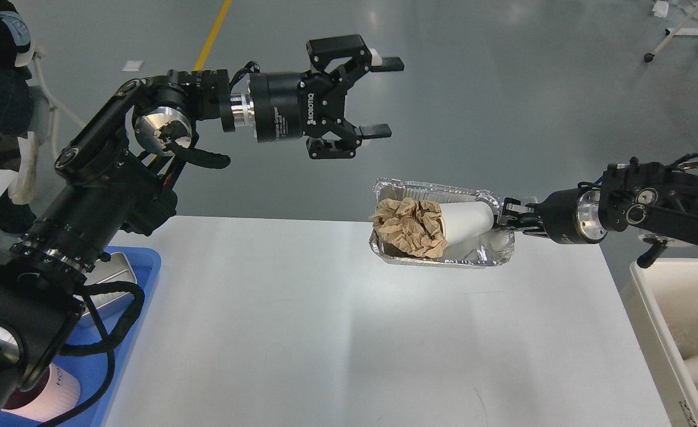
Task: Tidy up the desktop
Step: 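Carry the loaded foil tray with the right gripper into the white bin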
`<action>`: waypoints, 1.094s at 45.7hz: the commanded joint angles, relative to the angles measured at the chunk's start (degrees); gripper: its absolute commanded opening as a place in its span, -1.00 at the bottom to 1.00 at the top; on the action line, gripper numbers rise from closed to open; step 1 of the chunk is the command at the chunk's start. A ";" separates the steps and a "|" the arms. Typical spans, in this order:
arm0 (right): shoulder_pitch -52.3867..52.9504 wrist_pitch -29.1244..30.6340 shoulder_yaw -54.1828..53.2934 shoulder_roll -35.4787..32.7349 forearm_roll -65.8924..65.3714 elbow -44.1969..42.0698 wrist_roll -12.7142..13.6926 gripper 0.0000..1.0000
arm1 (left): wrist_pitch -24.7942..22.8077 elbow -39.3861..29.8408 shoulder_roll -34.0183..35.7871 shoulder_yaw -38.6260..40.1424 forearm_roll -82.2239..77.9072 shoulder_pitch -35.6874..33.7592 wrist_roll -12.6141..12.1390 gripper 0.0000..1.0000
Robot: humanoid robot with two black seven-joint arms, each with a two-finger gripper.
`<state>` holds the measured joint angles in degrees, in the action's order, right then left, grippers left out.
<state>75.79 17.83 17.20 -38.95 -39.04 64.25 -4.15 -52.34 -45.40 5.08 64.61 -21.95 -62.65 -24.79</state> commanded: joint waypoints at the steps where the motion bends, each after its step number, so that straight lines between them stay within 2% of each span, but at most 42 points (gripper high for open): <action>1: 0.14 0.01 -0.15 -0.16 0.01 -0.09 0.01 -1.00 | 8.81 0.04 -0.25 7.44 12.25 1.30 -0.60 0.96; 6: -0.03 -0.25 -0.58 -1.13 0.28 -0.09 0.01 -1.00 | 25.32 0.13 -0.42 15.97 23.69 2.09 -0.70 0.96; 8: -0.29 -0.43 -0.85 -1.83 0.98 -0.09 0.01 -1.00 | 30.52 0.22 -0.33 18.52 26.42 2.96 -0.70 0.96; 10: -0.65 -0.69 -1.29 -2.27 2.21 -0.27 0.01 -1.00 | 33.52 0.40 -0.33 20.02 27.74 4.63 -0.70 0.96; 18: -1.97 -1.74 -2.52 -3.68 8.79 -1.41 0.10 -1.00 | 34.06 2.68 -0.07 21.25 28.80 11.66 -0.70 0.96; 24: -3.54 -2.36 -2.78 -7.19 19.51 -2.46 0.10 -1.00 | 33.88 5.49 -0.69 21.87 30.03 16.23 -0.70 0.96; 34: -8.55 -7.28 -4.71 -12.55 28.93 -2.64 -0.25 -1.00 | 33.62 6.11 -2.00 20.82 29.51 21.60 -0.34 0.96; 50: -15.06 -14.93 -7.62 -17.56 35.25 -2.64 -0.16 -1.00 | 33.97 6.11 -1.83 20.73 28.98 24.68 -0.52 0.96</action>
<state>62.29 4.94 9.67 -55.08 -6.01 61.59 -4.36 -18.72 -39.28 3.57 85.35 7.16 -38.83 -25.61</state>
